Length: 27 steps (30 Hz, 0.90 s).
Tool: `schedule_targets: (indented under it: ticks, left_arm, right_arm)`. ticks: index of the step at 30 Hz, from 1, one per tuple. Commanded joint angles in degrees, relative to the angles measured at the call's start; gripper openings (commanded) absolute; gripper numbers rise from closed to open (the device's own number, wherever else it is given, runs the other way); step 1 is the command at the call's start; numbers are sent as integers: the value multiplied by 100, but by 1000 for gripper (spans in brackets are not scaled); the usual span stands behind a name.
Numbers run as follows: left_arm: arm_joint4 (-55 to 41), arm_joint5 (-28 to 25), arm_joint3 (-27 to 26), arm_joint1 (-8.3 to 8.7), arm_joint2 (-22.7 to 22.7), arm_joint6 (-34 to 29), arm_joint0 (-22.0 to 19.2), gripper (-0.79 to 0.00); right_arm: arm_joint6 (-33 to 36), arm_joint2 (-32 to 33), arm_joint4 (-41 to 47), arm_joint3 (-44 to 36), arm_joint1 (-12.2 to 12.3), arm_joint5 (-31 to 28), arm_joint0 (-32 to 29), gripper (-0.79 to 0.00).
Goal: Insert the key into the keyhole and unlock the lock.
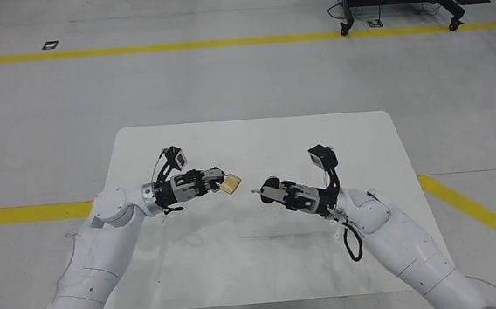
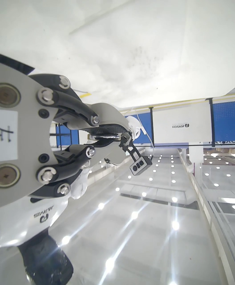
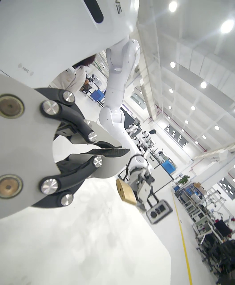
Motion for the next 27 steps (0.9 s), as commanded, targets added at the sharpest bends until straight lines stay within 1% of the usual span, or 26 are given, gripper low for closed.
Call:
schedule_targets:
  ticks: [1, 2, 7, 9, 12, 14, 16, 19, 27]
  left_arm:
    - [-303, 209, 179, -49, 113, -239, -151, -785]
    - [-487, 281, 272, -78, 161, -349, -216, -785]
    - [-773, 365, 600, -196, 431, -693, -465, -785]
    - [-1037, 408, 715, -247, 514, -954, -509, -785]
    - [-1157, 389, 877, -298, 595, -1039, -578, -785]
    - [-1066, 340, 937, -312, 642, -1139, -638, -785]
    - [-1131, 326, 937, -327, 675, -1351, -630, -785]
    - [-1182, 320, 925, -332, 667, -1491, -608, -785]
    - [-1092, 296, 747, -303, 575, -1544, -505, -785]
  right_arm:
    - [148, -53, 87, -70, 3, -15, 8, -785]
    - [179, -71, 74, -91, 1, -15, 12, -785]
    - [192, -249, 88, -156, -56, -15, 75, -785]
    - [84, -307, 123, -113, -100, -15, 138, -785]
    - [-105, -369, 134, -18, -173, -15, 234, -785]
    - [-210, -418, 161, 23, -224, -15, 287, -785]
    - [-291, -445, 178, 99, -272, -15, 358, -785]
    - [-372, -464, 179, 229, -334, -15, 445, -785]
    - [-576, -498, -1, 607, -479, -15, 620, -785]
